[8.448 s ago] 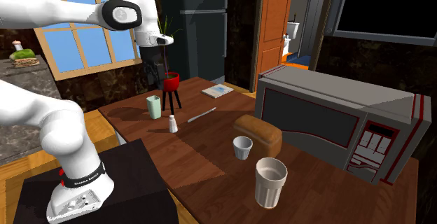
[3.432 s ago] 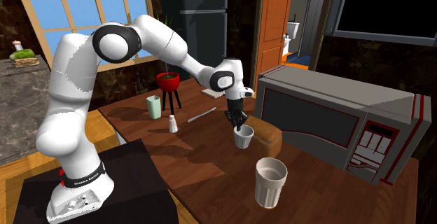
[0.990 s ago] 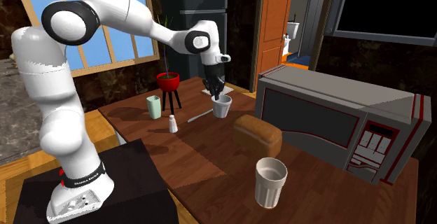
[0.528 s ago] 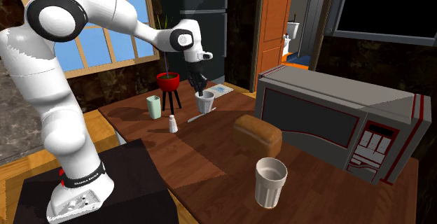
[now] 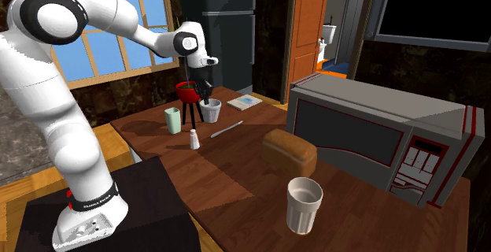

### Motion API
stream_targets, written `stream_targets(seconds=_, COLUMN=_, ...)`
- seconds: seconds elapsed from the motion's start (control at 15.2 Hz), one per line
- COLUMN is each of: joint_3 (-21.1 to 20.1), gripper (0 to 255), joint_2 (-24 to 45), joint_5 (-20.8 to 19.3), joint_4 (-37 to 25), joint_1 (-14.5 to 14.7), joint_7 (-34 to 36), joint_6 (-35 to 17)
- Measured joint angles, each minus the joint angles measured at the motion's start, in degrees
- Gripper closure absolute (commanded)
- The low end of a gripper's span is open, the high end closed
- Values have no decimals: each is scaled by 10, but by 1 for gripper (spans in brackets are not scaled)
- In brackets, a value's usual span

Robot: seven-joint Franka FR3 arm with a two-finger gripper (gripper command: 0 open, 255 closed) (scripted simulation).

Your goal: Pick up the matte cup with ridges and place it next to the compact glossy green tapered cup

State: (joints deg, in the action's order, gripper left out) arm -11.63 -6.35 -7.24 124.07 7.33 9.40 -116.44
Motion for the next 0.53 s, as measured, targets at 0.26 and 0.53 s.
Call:
stream_targets(seconds=0.26, joint_3=-30, gripper=255, joint_2=-13, joint_5=9, joint_4=11, joint_1=25, joint_7=49, joint_6=8)
stream_targets(seconds=0.53, joint_3=-64, gripper=255, joint_2=-13, joint_5=17, joint_4=2, joint_1=52, joint_7=106, joint_6=22)
